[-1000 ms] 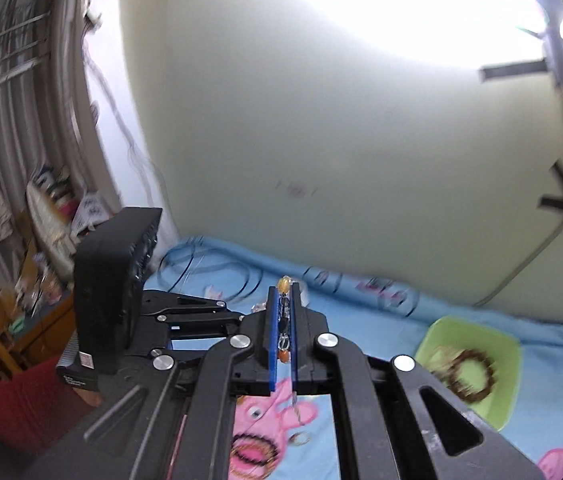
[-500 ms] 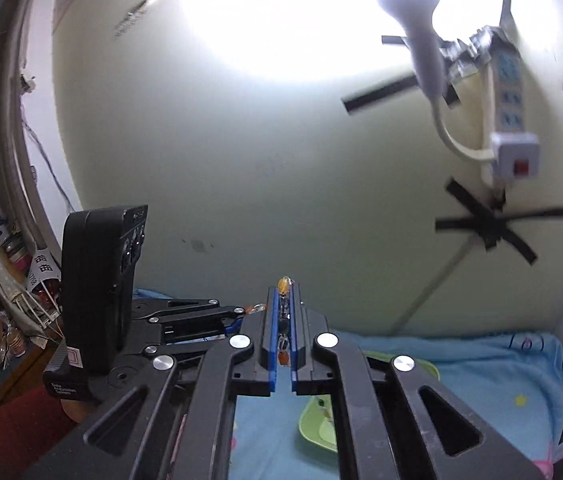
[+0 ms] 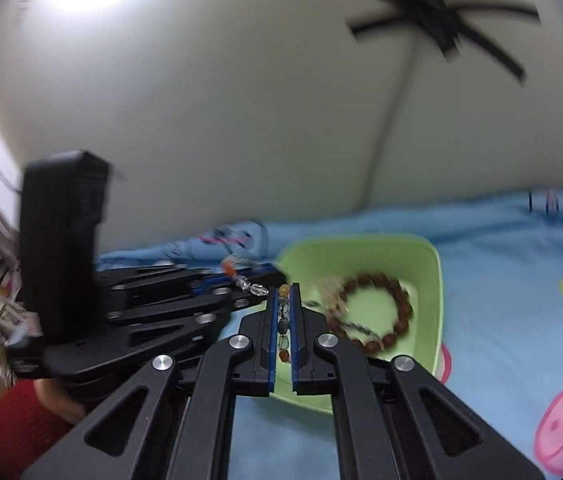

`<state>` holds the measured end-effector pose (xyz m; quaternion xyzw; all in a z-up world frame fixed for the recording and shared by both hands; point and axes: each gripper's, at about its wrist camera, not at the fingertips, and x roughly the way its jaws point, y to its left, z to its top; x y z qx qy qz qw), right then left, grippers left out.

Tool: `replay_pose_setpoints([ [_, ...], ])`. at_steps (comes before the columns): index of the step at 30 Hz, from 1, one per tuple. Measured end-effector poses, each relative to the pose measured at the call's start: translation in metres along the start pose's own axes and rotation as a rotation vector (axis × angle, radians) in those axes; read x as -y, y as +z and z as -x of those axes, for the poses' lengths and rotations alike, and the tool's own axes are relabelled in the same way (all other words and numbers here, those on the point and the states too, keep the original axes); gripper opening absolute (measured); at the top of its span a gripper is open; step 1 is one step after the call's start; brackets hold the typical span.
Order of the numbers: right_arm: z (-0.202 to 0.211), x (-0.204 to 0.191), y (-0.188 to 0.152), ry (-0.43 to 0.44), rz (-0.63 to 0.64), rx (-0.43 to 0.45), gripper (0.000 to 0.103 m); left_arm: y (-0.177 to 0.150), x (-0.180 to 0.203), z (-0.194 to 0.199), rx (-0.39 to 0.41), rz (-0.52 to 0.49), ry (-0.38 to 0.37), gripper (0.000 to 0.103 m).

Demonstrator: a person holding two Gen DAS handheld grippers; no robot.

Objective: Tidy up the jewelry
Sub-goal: 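Carry the orange strand into the green bowl and release it, then move the right tool back over the remaining jewelry pile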

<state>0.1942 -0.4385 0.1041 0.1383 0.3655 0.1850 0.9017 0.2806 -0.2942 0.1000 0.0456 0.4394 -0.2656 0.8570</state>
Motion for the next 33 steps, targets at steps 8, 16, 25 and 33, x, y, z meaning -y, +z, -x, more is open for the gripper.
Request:
replay_pose_setpoints([
  [8, -0.009, -0.011, -0.016, -0.065, -0.014, -0.066, 0.0, -0.034, -0.029, 0.046, -0.019, -0.007, 0.138, 0.024],
  [16, 0.004, -0.093, -0.106, 0.129, 0.004, -0.029, 0.0, -0.169, -0.091, 0.148, 0.092, 0.13, 0.29, 0.035],
  [25, -0.012, -0.139, -0.206, 0.063, -0.064, -0.055, 0.0, -0.32, -0.146, 0.196, 0.086, 0.379, 0.323, 0.035],
  [33, -0.001, -0.162, -0.219, 0.002, -0.003, -0.033, 0.0, -0.343, -0.136, 0.208, 0.115, 0.329, 0.294, 0.035],
])
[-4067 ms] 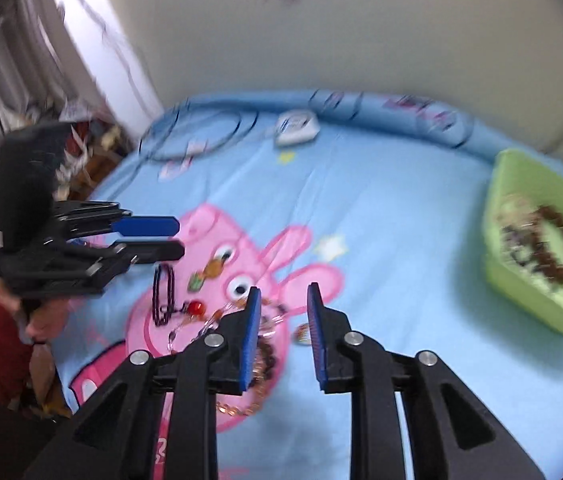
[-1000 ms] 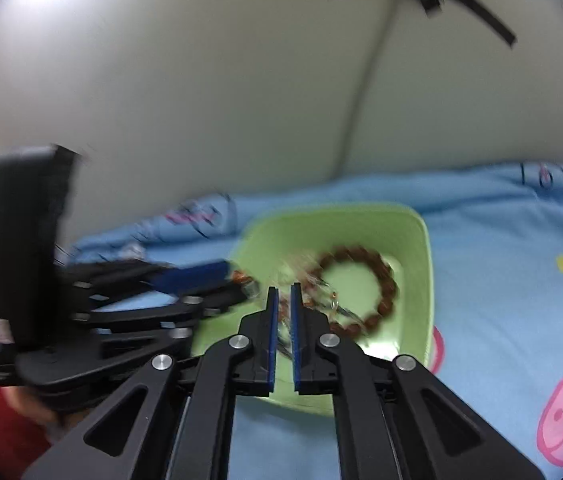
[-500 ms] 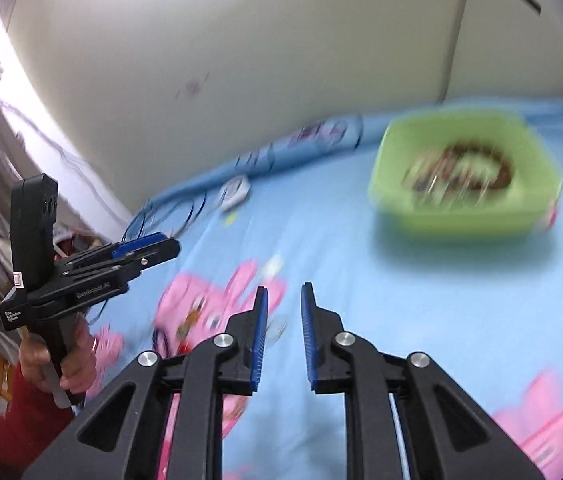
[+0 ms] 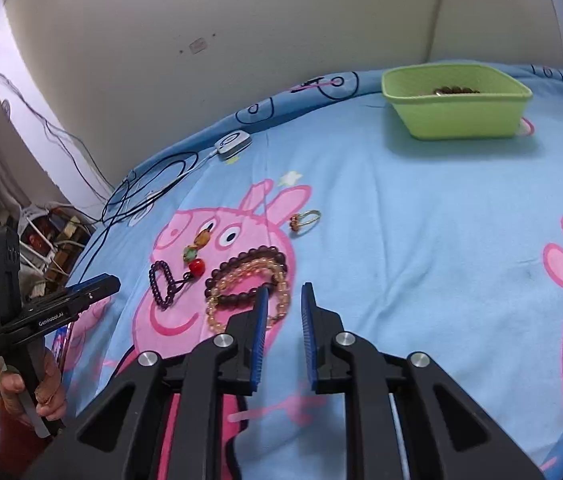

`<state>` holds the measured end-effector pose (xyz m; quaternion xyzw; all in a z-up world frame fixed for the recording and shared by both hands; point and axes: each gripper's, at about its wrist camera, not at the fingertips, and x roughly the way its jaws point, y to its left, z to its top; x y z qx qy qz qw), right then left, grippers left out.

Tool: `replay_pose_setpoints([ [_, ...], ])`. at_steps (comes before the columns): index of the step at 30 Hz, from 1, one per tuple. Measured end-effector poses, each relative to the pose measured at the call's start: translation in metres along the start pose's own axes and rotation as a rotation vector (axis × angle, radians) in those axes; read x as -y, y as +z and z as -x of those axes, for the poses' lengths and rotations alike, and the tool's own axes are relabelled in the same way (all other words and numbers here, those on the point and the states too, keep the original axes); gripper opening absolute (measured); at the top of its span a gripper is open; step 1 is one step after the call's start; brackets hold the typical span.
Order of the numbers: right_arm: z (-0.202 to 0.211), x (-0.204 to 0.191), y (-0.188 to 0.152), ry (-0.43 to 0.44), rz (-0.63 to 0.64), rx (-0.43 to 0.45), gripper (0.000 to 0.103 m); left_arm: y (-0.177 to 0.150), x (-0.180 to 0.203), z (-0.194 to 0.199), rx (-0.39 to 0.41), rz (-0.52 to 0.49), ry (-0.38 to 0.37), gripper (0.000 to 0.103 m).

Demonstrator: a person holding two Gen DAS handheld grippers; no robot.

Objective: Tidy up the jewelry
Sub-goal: 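Move the right tool back over the remaining jewelry pile, then grasp the amber pendant with the left tool while the right tool grasps the gold ring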

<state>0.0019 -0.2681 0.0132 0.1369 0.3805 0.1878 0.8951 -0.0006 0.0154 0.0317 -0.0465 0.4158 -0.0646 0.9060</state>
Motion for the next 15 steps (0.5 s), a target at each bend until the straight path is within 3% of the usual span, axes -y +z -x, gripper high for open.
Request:
replay_pose_setpoints([
  [5, -0.014, 0.005, 0.014, -0.042, 0.007, 0.002, 0.0, -0.002, 0.011, -0.003, 0.001, -0.011, -0.047, 0.035],
  [7, -0.027, 0.003, 0.013, -0.016, 0.014, -0.086, 0.0, 0.0, 0.01, -0.003, 0.003, -0.011, -0.052, 0.035],
  [9, -0.035, -0.015, -0.001, 0.108, 0.034, -0.199, 0.0, 0.002, 0.007, -0.001, 0.006, -0.008, -0.048, 0.035],
  [11, -0.028, -0.046, -0.019, 0.276, 0.141, -0.292, 0.0, 0.009, 0.004, 0.001, 0.011, -0.006, -0.055, 0.035],
  [12, -0.02, -0.059, -0.026, 0.315, 0.201, -0.299, 0.0, 0.012, 0.004, 0.0, 0.01, -0.013, -0.061, 0.035],
  [15, -0.004, -0.056, -0.018, 0.277, 0.233, -0.225, 0.0, 0.027, 0.014, -0.007, 0.006, -0.058, -0.075, 0.035],
])
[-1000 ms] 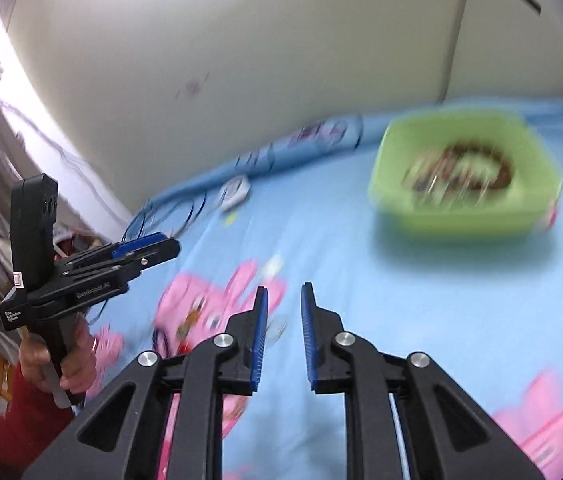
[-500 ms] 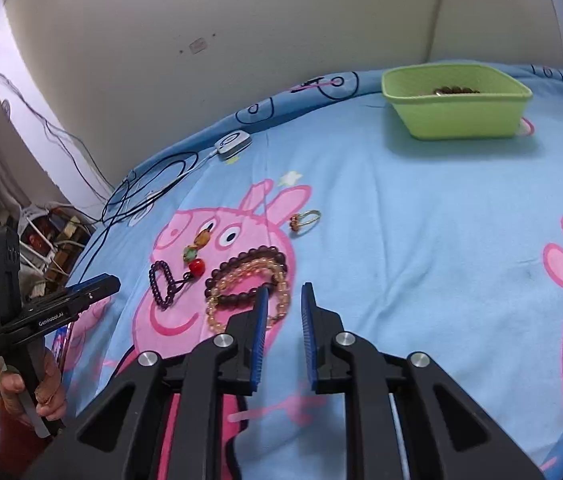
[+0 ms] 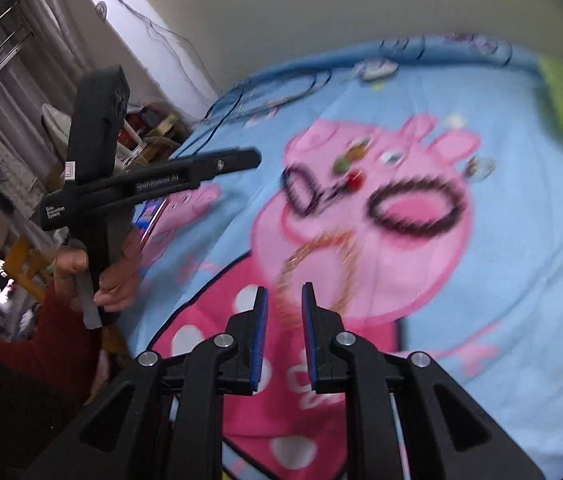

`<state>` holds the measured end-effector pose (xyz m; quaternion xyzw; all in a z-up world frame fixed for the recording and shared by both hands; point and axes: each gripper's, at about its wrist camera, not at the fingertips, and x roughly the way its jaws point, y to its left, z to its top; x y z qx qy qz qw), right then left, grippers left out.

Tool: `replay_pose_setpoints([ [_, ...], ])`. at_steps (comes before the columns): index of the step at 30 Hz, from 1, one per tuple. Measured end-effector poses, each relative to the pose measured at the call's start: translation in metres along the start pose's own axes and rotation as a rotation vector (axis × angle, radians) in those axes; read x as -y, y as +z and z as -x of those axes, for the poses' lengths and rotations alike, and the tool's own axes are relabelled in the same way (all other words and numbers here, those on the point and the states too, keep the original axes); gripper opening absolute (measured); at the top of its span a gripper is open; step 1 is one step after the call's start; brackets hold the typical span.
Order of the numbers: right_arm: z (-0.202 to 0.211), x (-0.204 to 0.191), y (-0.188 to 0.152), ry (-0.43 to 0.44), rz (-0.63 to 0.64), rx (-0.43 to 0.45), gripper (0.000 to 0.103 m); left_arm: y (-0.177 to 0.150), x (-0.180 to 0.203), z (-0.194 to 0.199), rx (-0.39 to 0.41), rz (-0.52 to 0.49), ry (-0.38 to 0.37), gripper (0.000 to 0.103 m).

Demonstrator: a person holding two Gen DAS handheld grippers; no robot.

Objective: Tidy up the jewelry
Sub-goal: 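Grasp the amber pendant with the left tool while the right tool grasps the gold ring, then drop the amber pendant into the bowl with the left tool while the right drops the ring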

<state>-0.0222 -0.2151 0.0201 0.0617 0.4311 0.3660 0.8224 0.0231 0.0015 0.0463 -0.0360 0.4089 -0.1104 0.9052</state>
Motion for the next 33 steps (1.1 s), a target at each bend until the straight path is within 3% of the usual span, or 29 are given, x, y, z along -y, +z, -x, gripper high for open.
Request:
replay_pose_setpoints([
  [4, 0.021, 0.05, 0.022, -0.19, -0.146, 0.148, 0.002, 0.021, 0.015, -0.023, -0.024, -0.051, -0.035, 0.035],
  [7, 0.022, 0.073, 0.032, -0.265, -0.184, 0.188, 0.018, 0.03, 0.026, -0.045, -0.068, -0.068, -0.046, 0.035],
  [14, -0.005, 0.093, 0.051, -0.274, -0.161, 0.118, 0.018, 0.045, 0.043, -0.098, -0.172, -0.158, -0.034, 0.034],
  [15, -0.009, 0.095, 0.055, -0.276, -0.154, 0.108, 0.018, 0.046, 0.045, -0.099, -0.161, -0.181, -0.027, 0.022],
  [16, -0.012, 0.095, 0.057, -0.28, -0.141, 0.098, 0.018, 0.047, 0.047, -0.1, -0.166, -0.202, -0.021, 0.017],
  [20, -0.023, 0.089, 0.064, -0.301, -0.047, 0.057, 0.018, 0.051, 0.043, -0.098, -0.17, -0.202, -0.058, 0.016],
  [27, -0.044, 0.083, 0.073, -0.334, 0.039, 0.022, 0.018, 0.078, 0.014, -0.077, -0.13, -0.03, -0.239, 0.016],
  [28, -0.046, 0.083, 0.075, -0.334, 0.04, 0.018, 0.015, 0.082, 0.012, -0.072, -0.12, -0.017, -0.259, 0.016],
  [29, -0.047, 0.084, 0.075, -0.335, 0.046, 0.023, 0.0, 0.087, 0.012, -0.067, -0.11, -0.008, -0.279, 0.016],
  [33, -0.041, 0.09, 0.072, -0.3, 0.022, 0.034, 0.0, 0.103, 0.02, -0.057, -0.092, -0.009, -0.316, 0.016],
])
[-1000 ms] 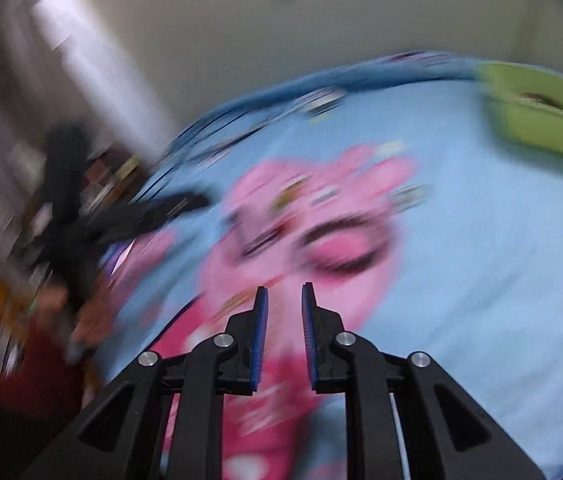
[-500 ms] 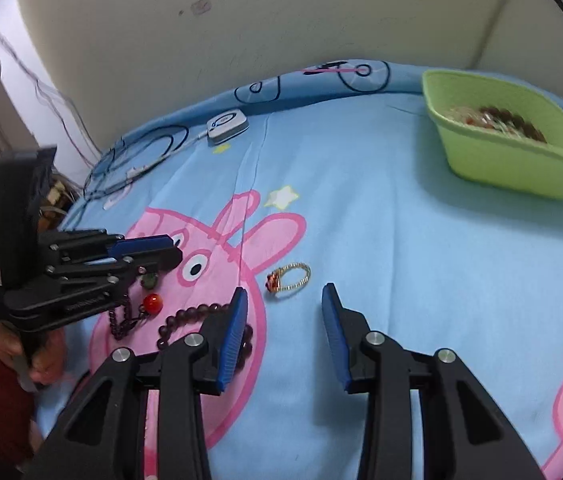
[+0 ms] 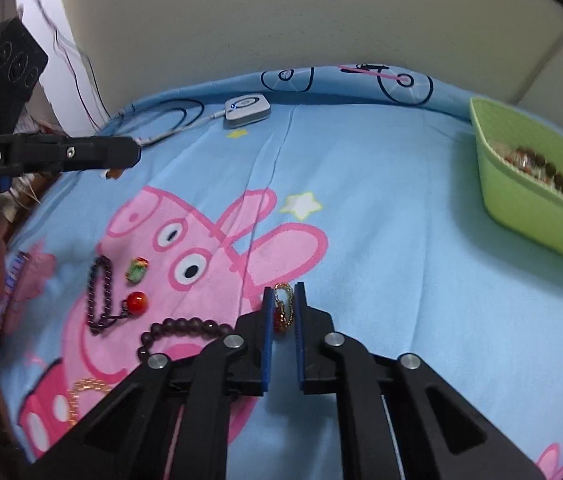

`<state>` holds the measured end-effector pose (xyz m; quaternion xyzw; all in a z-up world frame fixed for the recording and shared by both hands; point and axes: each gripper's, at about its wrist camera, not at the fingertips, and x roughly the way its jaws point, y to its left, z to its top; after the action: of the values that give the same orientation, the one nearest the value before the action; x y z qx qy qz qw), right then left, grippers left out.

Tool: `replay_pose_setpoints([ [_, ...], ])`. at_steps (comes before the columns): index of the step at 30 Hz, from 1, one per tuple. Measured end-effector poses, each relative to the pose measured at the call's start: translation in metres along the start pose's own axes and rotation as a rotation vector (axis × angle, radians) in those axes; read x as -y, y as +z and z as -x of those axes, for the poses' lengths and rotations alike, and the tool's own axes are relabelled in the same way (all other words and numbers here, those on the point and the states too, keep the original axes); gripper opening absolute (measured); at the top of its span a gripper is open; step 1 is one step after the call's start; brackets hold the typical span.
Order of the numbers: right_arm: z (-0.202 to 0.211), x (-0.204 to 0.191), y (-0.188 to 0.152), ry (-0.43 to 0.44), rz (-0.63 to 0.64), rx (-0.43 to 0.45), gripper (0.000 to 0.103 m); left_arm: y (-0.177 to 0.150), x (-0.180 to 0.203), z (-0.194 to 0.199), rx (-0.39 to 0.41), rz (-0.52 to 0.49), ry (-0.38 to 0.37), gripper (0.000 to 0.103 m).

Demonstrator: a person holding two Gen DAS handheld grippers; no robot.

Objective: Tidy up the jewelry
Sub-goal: 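Drop the amber pendant into the bowl with the left tool while the right drops the ring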

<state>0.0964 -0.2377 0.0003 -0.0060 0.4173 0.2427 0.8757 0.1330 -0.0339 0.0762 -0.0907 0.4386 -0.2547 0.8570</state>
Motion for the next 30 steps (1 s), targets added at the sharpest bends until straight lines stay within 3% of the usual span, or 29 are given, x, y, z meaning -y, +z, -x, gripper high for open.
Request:
replay_pose_setpoints([
  [4, 0.028, 0.018, 0.004, 0.039, -0.071, 0.08, 0.0, 0.014, 0.018, -0.005, 0.002, -0.015, -0.027, 0.016],
  [7, 0.057, 0.038, 0.016, 0.001, -0.086, 0.159, 0.0, 0.027, 0.035, -0.013, -0.004, -0.029, -0.053, 0.016],
  [14, 0.107, 0.136, 0.056, -0.082, -0.22, 0.278, 0.0, 0.099, 0.113, -0.073, -0.021, -0.14, -0.108, 0.016],
  [18, 0.102, 0.193, 0.062, -0.02, -0.349, 0.28, 0.0, 0.13, 0.145, -0.122, -0.044, -0.161, -0.104, 0.016],
  [19, 0.099, 0.205, 0.062, -0.003, -0.395, 0.274, 0.011, 0.136, 0.15, -0.139, -0.057, -0.153, -0.091, 0.017],
  [20, 0.096, 0.22, 0.061, 0.01, -0.463, 0.268, 0.025, 0.139, 0.152, -0.151, -0.078, -0.146, -0.084, 0.023],
  [21, 0.096, 0.23, 0.058, 0.02, -0.511, 0.278, 0.026, 0.142, 0.154, -0.164, -0.108, -0.139, -0.077, 0.033],
  [25, 0.105, 0.239, 0.054, 0.044, -0.545, 0.324, 0.026, 0.143, 0.154, -0.191, -0.156, -0.137, -0.014, 0.034],
  [30, 0.128, 0.207, 0.053, 0.052, -0.493, 0.381, 0.026, 0.137, 0.137, -0.144, -0.084, -0.118, -0.007, 0.034],
])
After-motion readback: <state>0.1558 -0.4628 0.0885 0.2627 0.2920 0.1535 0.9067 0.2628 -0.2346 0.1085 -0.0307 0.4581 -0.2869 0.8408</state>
